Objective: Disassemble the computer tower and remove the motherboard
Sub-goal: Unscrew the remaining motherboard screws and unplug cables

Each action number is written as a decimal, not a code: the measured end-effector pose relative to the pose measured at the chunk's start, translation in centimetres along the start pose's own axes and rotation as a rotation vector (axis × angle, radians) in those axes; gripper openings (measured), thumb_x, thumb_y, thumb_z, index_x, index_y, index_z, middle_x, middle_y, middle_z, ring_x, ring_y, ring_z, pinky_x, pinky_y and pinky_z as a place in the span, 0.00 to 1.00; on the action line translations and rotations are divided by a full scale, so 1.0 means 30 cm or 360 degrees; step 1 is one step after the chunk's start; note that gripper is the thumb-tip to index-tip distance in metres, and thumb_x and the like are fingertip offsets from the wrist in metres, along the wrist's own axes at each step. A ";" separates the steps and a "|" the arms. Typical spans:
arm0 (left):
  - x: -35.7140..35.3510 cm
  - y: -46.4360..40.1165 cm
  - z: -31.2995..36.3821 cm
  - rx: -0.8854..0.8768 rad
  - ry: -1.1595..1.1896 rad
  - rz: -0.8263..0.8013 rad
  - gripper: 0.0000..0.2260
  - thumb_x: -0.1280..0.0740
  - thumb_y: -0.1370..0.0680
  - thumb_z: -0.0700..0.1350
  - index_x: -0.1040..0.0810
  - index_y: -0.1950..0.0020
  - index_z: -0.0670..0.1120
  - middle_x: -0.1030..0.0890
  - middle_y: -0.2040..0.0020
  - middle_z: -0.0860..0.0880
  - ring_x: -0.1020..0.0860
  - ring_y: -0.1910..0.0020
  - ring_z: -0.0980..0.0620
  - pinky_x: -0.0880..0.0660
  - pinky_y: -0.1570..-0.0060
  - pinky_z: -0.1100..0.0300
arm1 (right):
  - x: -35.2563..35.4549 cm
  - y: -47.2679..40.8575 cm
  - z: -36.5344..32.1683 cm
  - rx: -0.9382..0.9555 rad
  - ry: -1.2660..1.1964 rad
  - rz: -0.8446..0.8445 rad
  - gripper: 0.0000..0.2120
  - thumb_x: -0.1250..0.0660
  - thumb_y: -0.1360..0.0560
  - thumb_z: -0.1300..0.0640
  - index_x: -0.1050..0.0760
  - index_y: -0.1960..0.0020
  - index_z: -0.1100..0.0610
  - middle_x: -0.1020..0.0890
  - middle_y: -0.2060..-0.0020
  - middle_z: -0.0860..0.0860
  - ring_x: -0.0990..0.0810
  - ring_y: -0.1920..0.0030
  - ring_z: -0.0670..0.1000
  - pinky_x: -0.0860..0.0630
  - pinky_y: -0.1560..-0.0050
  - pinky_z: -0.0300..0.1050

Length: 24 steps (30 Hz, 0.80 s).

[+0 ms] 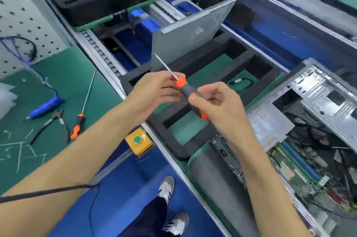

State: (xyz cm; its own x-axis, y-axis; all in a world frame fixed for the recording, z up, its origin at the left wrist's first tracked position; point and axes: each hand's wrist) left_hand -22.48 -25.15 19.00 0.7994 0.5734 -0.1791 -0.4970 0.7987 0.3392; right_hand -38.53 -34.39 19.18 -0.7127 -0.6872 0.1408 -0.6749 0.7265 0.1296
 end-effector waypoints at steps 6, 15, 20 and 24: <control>0.155 0.195 -0.009 0.0065 -0.0543 0.0242 0.12 0.38 0.20 0.45 0.15 0.47 0.47 0.15 0.55 0.46 0.17 0.57 0.49 0.19 0.61 0.58 | -0.278 0.085 0.060 -0.0062 0.0377 -0.0530 0.14 0.26 0.27 0.58 0.19 0.41 0.53 0.15 0.54 0.52 0.19 0.56 0.46 0.24 0.55 0.36; 0.493 0.194 -0.163 0.0322 -0.0551 0.0621 0.10 0.40 0.17 0.41 0.24 0.39 0.39 0.21 0.47 0.39 0.21 0.59 0.46 0.21 0.65 0.59 | -0.573 0.065 0.132 -0.0347 0.0092 -0.0458 0.06 0.35 0.24 0.59 0.22 0.49 0.58 0.21 0.65 0.47 0.24 0.65 0.44 0.28 0.63 0.37; 0.681 0.112 -0.251 0.0348 -0.0718 0.0720 0.05 0.38 0.20 0.42 0.24 0.45 0.45 0.20 0.52 0.43 0.20 0.57 0.46 0.21 0.56 0.50 | -0.735 0.016 0.188 -0.0559 -0.0077 -0.0491 0.11 0.41 0.25 0.56 0.25 0.48 0.59 0.20 0.64 0.50 0.22 0.64 0.50 0.20 0.60 0.51; 0.845 0.053 -0.341 0.0422 -0.1050 0.0819 0.06 0.34 0.23 0.46 0.28 0.49 0.49 0.22 0.57 0.48 0.24 0.60 0.47 0.29 0.64 0.55 | -0.859 -0.045 0.243 -0.0762 -0.0233 -0.0442 0.09 0.43 0.25 0.54 0.26 0.51 0.56 0.22 0.68 0.49 0.24 0.69 0.49 0.24 0.63 0.48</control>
State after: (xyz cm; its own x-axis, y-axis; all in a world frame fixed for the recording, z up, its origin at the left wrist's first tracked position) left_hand -6.46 -7.49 5.54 0.5702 0.5631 0.5981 -0.8205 0.3542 0.4488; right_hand -20.65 -17.68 8.22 -0.5631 -0.8209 -0.0949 -0.7030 0.4155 0.5771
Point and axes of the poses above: each hand's wrist, its own y-axis away from the middle knuckle, its own x-axis out of the back of the hand, z = x × y
